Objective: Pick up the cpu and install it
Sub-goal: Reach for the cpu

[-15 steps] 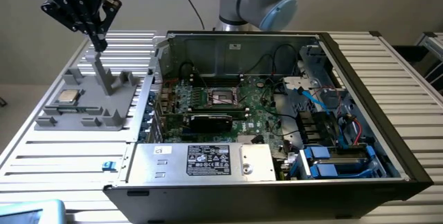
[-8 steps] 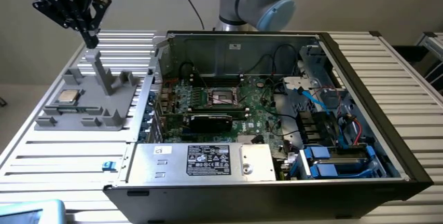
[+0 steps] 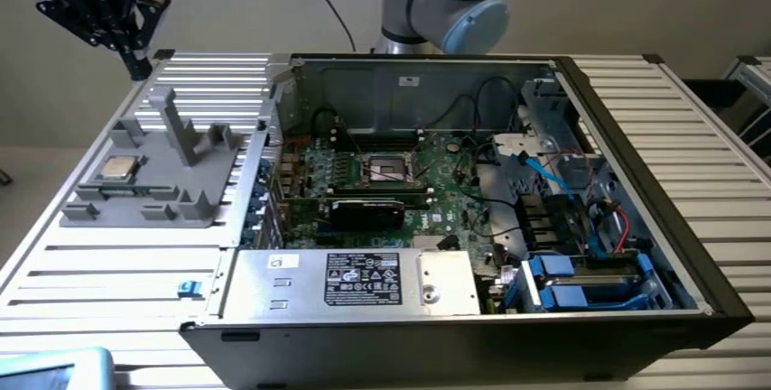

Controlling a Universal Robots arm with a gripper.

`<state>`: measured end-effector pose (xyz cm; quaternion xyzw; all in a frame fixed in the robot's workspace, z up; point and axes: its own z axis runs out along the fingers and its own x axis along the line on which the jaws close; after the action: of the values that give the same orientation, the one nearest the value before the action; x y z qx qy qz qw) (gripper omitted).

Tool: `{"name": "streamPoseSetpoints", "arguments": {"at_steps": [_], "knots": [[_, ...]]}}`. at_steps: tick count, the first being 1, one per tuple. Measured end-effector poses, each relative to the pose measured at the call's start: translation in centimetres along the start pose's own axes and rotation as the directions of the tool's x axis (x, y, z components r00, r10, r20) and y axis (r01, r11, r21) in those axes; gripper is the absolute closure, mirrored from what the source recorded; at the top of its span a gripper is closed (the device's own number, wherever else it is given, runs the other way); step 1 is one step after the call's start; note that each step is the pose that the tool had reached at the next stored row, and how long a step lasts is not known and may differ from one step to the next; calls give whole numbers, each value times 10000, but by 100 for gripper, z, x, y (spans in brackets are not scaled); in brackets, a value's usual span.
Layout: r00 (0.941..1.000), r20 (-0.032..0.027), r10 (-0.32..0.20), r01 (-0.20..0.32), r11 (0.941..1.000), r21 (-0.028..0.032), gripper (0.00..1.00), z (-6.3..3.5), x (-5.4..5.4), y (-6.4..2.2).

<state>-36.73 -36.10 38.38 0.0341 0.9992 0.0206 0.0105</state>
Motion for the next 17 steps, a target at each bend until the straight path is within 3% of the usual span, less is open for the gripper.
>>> {"name": "streamPoseSetpoints", "arguments": {"at_steps": [6,17], "knots": [[10000,2,-4,4,10000,20,89,56,261,65],[10000,2,-13,13,10000,22,89,130,740,103]]}}
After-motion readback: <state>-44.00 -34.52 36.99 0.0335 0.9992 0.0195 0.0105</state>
